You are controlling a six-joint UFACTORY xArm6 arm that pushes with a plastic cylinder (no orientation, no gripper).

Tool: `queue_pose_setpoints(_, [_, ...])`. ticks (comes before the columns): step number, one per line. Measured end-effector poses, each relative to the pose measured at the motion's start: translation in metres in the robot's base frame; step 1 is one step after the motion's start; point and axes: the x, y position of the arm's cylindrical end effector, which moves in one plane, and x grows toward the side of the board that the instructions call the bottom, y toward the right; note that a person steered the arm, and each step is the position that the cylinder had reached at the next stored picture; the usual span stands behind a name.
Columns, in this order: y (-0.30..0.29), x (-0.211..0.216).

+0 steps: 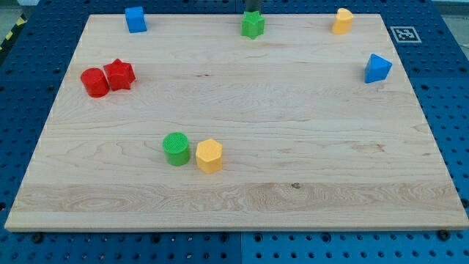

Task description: Push the green star to the center

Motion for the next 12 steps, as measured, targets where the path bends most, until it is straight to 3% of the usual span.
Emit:
queue_pose_setpoints(2, [-0.01, 0.046])
queue_pose_setpoints(4, [0.028, 0.06])
queue_pose_setpoints(6, [0.028, 0.062])
queue_pose_setpoints(7, [0.026, 0.089])
queue_pose_setpoints(8, [0.004, 0.118])
queue_pose_setpoints(10, [-0.034, 0.109])
queue_pose_setpoints(12, [-0.092, 0.128])
